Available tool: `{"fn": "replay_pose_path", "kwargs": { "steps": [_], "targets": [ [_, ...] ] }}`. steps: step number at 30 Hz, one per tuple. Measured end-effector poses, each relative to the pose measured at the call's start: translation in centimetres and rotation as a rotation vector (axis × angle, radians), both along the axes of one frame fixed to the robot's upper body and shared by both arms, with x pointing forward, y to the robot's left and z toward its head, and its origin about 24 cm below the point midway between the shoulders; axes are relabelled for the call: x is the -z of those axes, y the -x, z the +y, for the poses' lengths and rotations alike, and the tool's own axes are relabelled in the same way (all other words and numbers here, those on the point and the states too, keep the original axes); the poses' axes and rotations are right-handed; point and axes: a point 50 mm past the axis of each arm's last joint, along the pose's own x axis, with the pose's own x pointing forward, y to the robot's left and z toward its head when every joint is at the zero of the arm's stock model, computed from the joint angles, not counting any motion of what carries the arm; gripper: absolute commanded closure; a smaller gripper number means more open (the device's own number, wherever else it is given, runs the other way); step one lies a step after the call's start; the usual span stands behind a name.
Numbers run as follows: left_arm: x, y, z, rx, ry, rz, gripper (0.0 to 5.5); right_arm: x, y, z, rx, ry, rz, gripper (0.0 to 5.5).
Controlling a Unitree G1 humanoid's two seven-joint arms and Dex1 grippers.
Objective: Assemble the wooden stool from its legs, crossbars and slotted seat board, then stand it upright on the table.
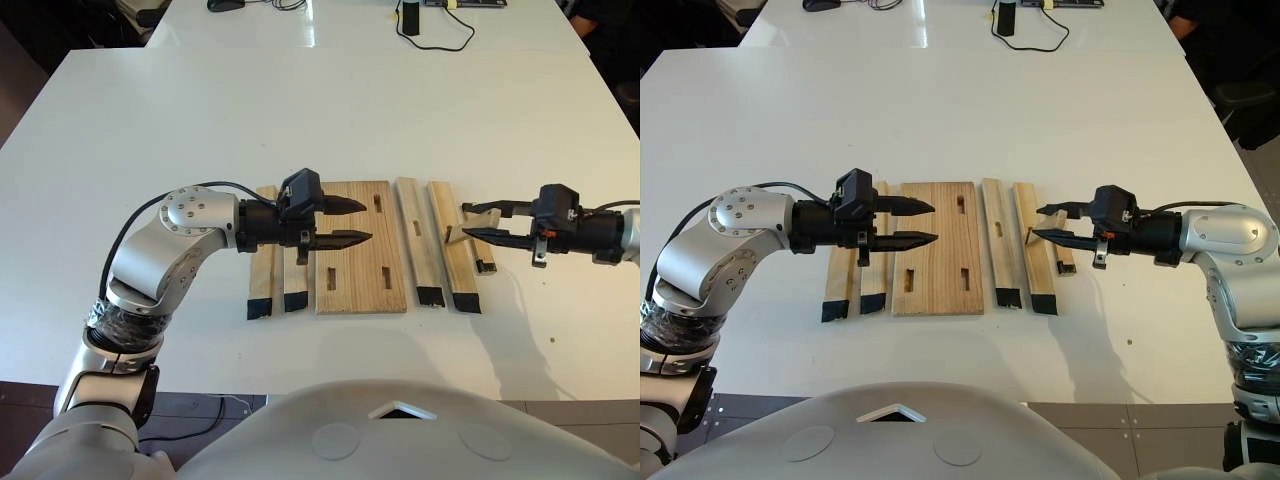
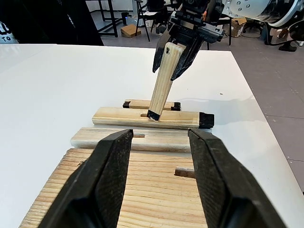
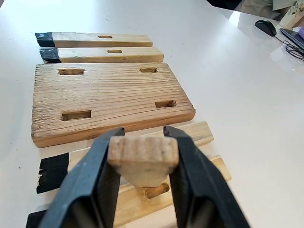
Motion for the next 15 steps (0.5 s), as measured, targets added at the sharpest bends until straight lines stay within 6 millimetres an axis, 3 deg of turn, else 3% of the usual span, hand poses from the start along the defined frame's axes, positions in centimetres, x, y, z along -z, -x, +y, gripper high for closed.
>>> {"fn": "replay_pose_path", "kwargs": {
  "steps": [7,15],
  "targets": [
    [0.0,0.0,0.2,0.008,-0.013,0.002,3.35,0.5,0.0,-0.5,0.028,0.006,0.033,4.2],
    [0.0,0.3,0.1,0.02,-0.016,-0.005,3.35,-0.9,-1.1,-0.8,0.035,0.01,-0.02,4.2]
  ]
}}
